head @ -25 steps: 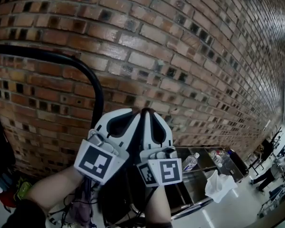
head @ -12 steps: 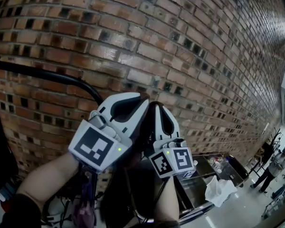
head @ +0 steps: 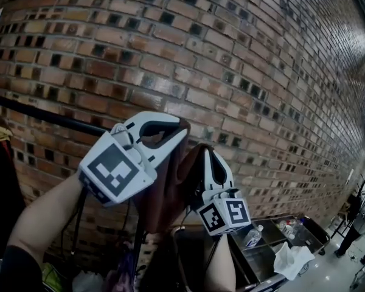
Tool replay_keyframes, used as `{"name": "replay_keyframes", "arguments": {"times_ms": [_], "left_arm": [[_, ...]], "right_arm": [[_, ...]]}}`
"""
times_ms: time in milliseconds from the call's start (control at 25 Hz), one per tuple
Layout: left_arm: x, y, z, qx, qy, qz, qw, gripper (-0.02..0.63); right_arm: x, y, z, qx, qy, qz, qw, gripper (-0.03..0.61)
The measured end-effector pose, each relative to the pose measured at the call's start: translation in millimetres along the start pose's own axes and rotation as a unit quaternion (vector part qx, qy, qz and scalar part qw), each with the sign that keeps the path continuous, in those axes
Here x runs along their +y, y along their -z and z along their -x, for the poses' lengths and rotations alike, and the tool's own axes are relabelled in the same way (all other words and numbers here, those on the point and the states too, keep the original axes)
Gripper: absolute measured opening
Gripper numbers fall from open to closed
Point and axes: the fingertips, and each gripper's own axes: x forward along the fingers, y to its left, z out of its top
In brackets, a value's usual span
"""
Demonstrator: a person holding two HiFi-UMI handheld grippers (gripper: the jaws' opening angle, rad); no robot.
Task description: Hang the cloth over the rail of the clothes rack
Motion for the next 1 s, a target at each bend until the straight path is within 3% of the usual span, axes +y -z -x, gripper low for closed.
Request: {"name": "replay_keyframes", "arguments": {"times_ms": [160,320,440,560,680,880,1000], "left_arm": [[31,16,6,0.067,-0.016,-0.061,0.9957,0.023],[76,41,21,0.135,-0.058,-0.118,0.9821,0.023],[97,42,34,0.136,-0.055,-0.102,0.984,0.025],[122,39,49,0.146,-0.081,-0.133,0.977,0.025],[137,31,55,0.13,-0.086,-0.13,0.9792,0.025],[135,16,36,0.122,-0.074,-0.166,0.9757,0.025],[136,4,16,0.097,-0.079,-0.163,0.9786,0.025]], "right_arm": [[4,-4,-7,-0.005,0.006,0.021,1.0,0.028],[10,-2,-13,-0.013,0.005,0.014,1.0,0.028],[19,0,-20,-0.016,-0.002,0.014,1.0,0.028],[31,-6,-28,-0.019,-0.01,0.043,0.999,0.028],[35,-22,-40,-0.034,0.002,0.086,0.996,0.028],[15,-46,-42,-0.047,0.032,0.101,0.993,0.028],[-7,-56,-35,-0.056,0.049,0.098,0.992,0.028]]}}
